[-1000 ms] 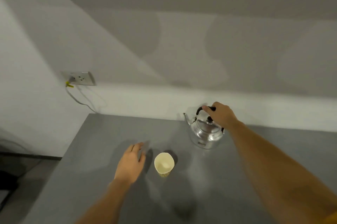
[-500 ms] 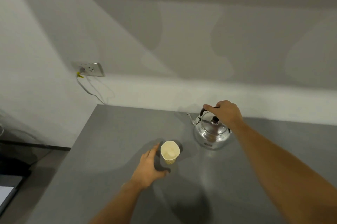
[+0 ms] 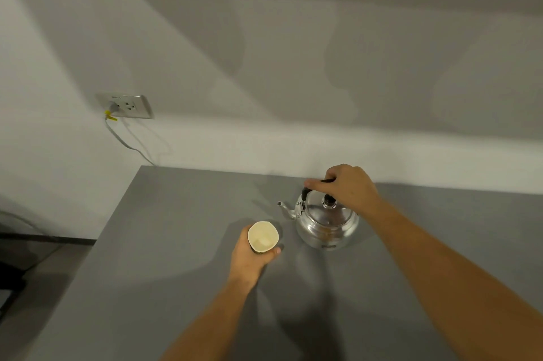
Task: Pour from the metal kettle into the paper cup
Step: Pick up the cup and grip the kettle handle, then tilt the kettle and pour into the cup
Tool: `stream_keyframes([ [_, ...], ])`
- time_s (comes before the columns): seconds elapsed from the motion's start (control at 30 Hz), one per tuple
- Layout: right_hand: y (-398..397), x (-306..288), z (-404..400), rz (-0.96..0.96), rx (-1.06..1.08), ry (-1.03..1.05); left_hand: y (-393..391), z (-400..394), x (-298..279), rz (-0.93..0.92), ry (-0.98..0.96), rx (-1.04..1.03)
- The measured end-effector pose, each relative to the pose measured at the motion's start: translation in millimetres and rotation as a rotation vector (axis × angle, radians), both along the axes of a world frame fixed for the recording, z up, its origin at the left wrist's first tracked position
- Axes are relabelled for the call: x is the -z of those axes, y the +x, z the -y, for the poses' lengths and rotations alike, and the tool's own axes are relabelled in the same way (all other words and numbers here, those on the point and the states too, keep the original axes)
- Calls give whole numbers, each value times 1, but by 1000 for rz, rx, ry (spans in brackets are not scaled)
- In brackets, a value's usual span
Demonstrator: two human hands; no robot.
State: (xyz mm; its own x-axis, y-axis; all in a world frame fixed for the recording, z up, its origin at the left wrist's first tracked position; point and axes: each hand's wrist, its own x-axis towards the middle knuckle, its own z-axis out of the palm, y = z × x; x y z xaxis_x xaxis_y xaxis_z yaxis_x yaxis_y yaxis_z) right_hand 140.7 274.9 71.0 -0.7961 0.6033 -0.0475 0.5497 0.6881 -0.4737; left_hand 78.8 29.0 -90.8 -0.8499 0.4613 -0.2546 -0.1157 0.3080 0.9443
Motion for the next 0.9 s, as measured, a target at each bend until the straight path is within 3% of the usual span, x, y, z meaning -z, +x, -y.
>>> stream_keyframes([
  [0.43, -7, -20, 32, 87, -207, 101, -1, -1, 0, -4, -64, -7],
  [0.63, -12, -25, 52, 193, -326, 311, 1, 1, -3, -24, -70, -4],
  [0.9, -14, -34, 73, 169, -437, 567, 1, -1, -4, -22, -72, 5],
])
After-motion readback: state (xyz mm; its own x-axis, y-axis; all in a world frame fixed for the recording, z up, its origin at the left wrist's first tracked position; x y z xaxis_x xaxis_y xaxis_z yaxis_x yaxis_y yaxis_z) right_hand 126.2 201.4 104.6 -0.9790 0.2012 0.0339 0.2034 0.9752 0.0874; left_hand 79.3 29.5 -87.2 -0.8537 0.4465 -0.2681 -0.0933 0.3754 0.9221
